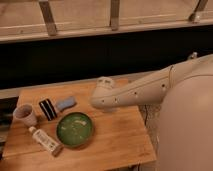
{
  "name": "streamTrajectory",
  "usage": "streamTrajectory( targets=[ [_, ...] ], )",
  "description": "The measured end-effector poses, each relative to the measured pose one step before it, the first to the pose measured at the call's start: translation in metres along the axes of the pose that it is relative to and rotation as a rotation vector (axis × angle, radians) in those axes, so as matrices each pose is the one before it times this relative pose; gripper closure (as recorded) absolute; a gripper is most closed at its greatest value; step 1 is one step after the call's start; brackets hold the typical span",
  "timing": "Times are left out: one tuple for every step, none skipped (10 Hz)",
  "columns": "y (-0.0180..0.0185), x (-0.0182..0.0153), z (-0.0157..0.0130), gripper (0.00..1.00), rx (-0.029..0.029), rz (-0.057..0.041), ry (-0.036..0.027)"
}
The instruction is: Knock the eraser over
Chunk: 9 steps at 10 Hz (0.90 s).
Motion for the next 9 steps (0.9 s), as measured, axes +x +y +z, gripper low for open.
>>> streamTrajectory(
  targets=[
    [0.00004,-0.00317,-0.00075,1.00,-0.00624,-0.01098,-0.01186],
    [0.00350,-0.00642,-0.00073,1.00,-0.01283,-0.01729,-0.01581],
    [0.00706,-0.00809,-0.00183,1.00,-0.01505,-0.01662,-0.01425],
    [0.01737,-0.01606,-0.00356,1.00,-0.03579,-0.03196,-0.02802],
    [0.01342,-0.01081,-0.00281,1.00,-0.03397,-0.02245,-0.02092],
    [0.01113,-0.01162,-0.00172,1.00,-0.03558,-0.02452,-0.02109],
    [0.01149,-0.01117,-0.00149,1.00,-0.04429,-0.02547,-0.02213],
    [0.01290,-0.00891,-0.00011,1.00,-0.05459,-0.03176,-0.01909],
    [0.00792,-0.00530,0.00076,1.00,-0.03793,-0.02345,-0.01122]
  ],
)
